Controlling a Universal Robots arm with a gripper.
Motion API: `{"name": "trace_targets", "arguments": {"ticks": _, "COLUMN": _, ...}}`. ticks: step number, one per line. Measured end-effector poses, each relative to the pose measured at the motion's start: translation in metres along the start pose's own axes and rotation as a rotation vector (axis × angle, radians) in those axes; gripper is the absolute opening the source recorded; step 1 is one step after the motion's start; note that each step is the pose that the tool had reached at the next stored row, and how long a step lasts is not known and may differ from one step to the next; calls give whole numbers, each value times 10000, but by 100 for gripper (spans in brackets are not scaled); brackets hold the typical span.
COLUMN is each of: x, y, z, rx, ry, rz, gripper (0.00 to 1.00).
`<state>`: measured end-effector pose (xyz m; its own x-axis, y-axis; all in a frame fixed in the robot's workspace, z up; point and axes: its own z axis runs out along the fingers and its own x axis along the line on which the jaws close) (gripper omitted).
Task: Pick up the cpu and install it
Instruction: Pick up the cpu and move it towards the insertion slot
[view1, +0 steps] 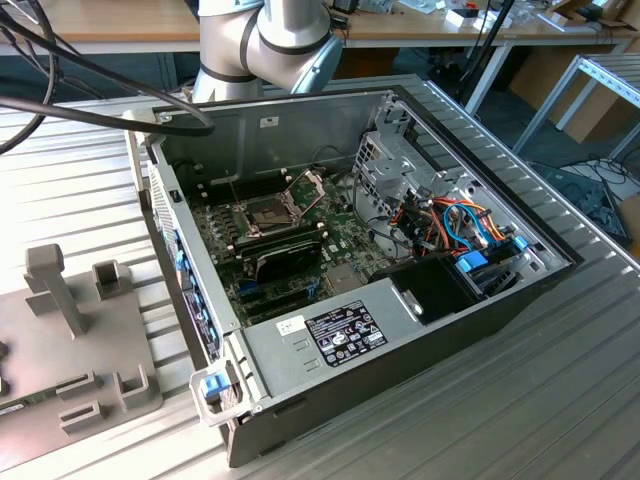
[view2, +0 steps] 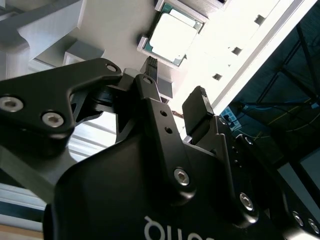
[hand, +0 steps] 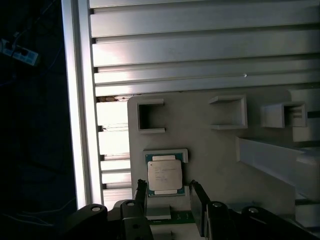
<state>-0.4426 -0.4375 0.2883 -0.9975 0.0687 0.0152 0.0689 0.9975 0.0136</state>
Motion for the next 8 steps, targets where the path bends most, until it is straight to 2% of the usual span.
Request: {"name": "trace_targets", "arguments": {"ticks": 8, "x": 0, "y": 0, "z": 30, "rx": -1, "ry": -1, "rz": 0, "gripper": 48}}
